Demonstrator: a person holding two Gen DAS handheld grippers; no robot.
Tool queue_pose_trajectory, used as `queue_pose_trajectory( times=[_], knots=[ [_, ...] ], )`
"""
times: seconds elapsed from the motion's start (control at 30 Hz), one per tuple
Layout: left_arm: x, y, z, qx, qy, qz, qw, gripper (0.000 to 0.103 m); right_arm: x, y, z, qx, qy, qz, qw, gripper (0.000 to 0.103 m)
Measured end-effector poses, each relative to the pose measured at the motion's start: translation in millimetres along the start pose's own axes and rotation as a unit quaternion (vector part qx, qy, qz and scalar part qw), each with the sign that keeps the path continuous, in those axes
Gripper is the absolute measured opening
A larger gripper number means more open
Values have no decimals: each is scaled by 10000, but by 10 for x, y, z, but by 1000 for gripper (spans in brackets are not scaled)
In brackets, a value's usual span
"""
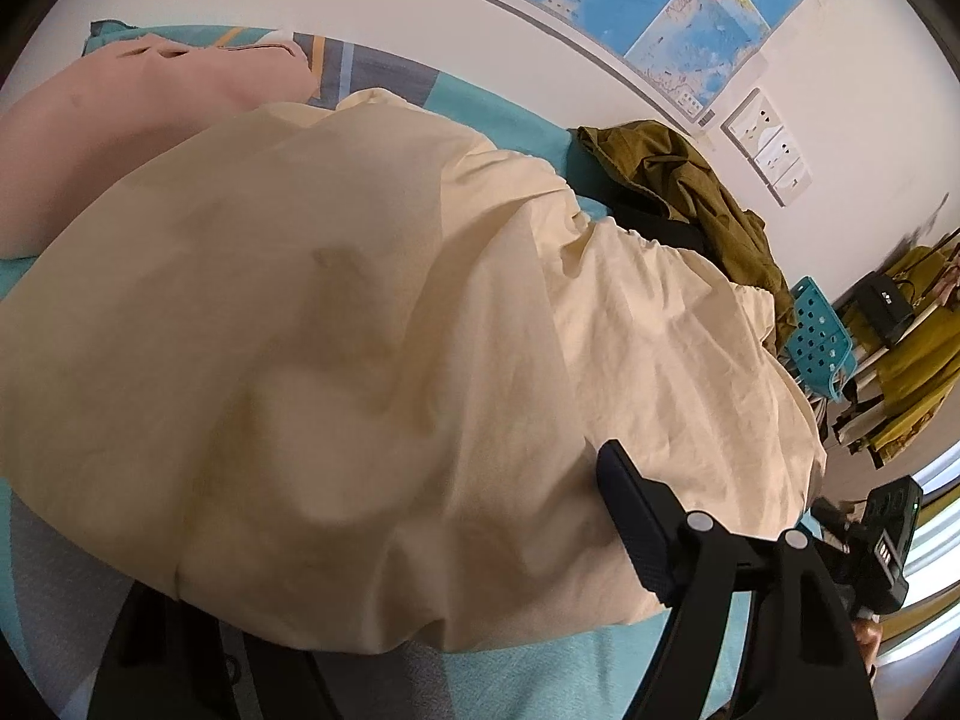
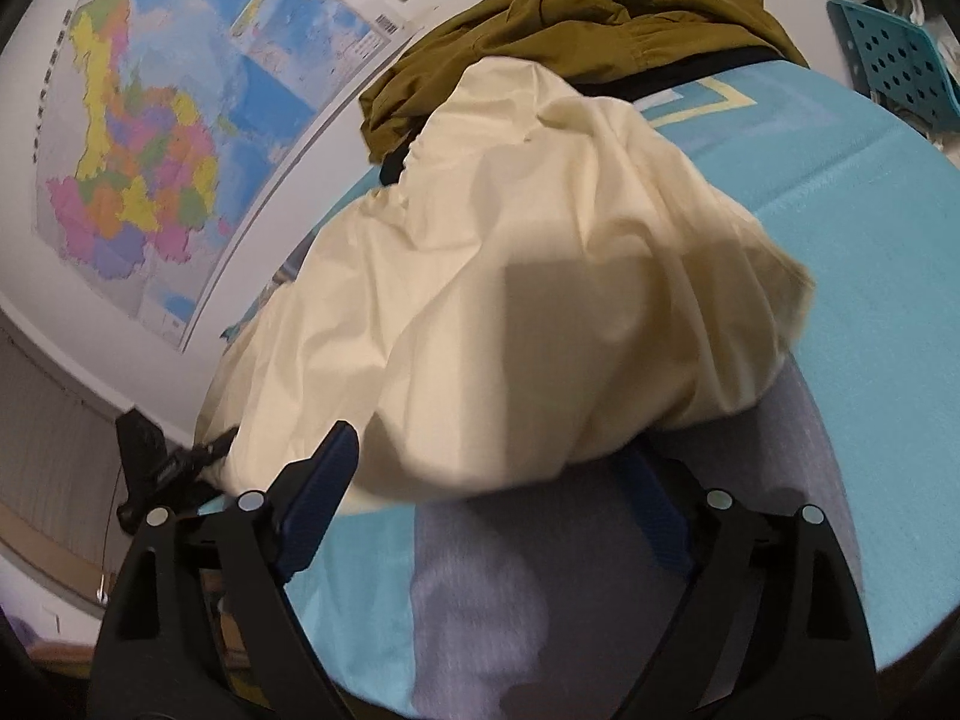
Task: Fold large clothes
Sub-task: 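Press the folded cream jacket flat with the right gripper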
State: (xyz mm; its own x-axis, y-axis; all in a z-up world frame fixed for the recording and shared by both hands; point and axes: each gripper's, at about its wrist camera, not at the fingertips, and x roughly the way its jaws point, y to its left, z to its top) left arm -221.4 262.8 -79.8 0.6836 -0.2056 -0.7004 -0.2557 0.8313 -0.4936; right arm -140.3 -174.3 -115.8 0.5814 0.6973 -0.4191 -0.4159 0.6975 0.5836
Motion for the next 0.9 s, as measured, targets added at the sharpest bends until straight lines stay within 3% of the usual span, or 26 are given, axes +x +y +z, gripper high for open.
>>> queue_pose_trajectory(
  times=[0.3,0.53,0.73,0.83,0.9],
  knots=[
    [14,-27,-1,95,11,78,9999,76,145,59,117,270,-304,-109,9991,93],
    [21,-28,-7,126,-23,49,9999,76,143,31,134,561,-138,-60,9983,93],
    [45,-21,13,149,-32,-13,9999,79,334,135,257,380,-248,-183,9988,94],
    [51,-15,25,124,-32,-61,9999,79,432,143,331,429,-313,-32,9986,94],
    [49,17,48,64,-23,-126,9999,79,516,199,370,314,-279,-53,9991,86]
  ],
)
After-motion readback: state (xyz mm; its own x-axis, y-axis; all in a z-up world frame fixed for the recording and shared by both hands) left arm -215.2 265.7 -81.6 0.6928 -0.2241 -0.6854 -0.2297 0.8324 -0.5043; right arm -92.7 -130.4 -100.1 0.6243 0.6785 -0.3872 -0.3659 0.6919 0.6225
